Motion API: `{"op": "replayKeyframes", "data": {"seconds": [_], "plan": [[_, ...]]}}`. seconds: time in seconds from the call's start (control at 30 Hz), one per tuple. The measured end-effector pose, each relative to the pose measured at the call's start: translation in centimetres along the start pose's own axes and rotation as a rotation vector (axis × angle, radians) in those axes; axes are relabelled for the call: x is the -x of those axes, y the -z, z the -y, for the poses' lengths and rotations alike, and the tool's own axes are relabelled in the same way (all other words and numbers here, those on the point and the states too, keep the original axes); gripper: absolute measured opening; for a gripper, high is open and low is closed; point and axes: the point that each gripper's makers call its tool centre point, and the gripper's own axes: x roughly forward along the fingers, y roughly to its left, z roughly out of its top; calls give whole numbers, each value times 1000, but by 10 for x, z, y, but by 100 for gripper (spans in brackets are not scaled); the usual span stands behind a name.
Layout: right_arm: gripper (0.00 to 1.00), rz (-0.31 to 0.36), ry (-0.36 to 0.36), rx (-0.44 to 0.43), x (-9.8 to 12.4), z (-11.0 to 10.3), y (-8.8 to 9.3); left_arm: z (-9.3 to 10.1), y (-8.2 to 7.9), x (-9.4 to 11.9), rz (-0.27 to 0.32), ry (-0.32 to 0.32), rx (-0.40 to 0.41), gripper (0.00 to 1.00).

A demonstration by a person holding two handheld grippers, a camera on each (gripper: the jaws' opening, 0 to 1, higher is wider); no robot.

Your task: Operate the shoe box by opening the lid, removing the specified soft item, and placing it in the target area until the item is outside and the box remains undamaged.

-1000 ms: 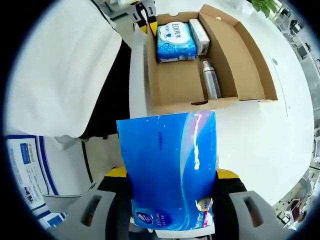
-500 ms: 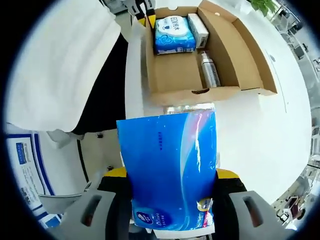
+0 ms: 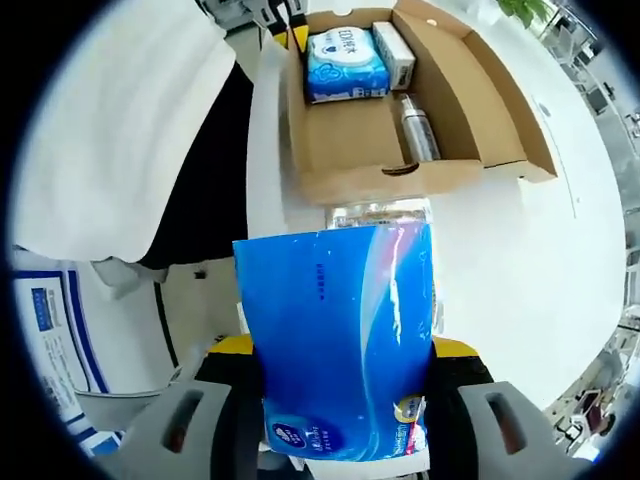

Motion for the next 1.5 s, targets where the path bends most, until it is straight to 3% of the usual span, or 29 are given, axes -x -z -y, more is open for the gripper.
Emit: {"op": "replayKeyframes", "data": {"seconds": [0.1,0.27,0.67,0.87,0.9,0.93,1.17,1.3,1.5], "plan": [[63,-1,35,4,-3,6,2,0,0,0,-2,5,-1,2],[63,-6,29,-6,-16,6,7,0,0,0,-4,3,2,2],[63,-5,16,55,-24,10,-2,0,0,0,-6,-4,14,2],[64,7,20,82,-36,21,-7,1,-1,0,-10,-5,16,2],[64,33,13,56,-45,24,-9,1,-1,0,-11,-5,17,2],[63,15,-5,-8,-52,24,-4,1,-1,0,-11,-5,17,2],[64,37,-18,34,-53,21,-13,0,0,0,-18,-14,21,3],[64,14,-9,58,-55,26,-12,0,1,0,-21,-15,21,3],[64,32,0,67,-55,36,-23,0,0,0,-21,-14,17,3]]}}
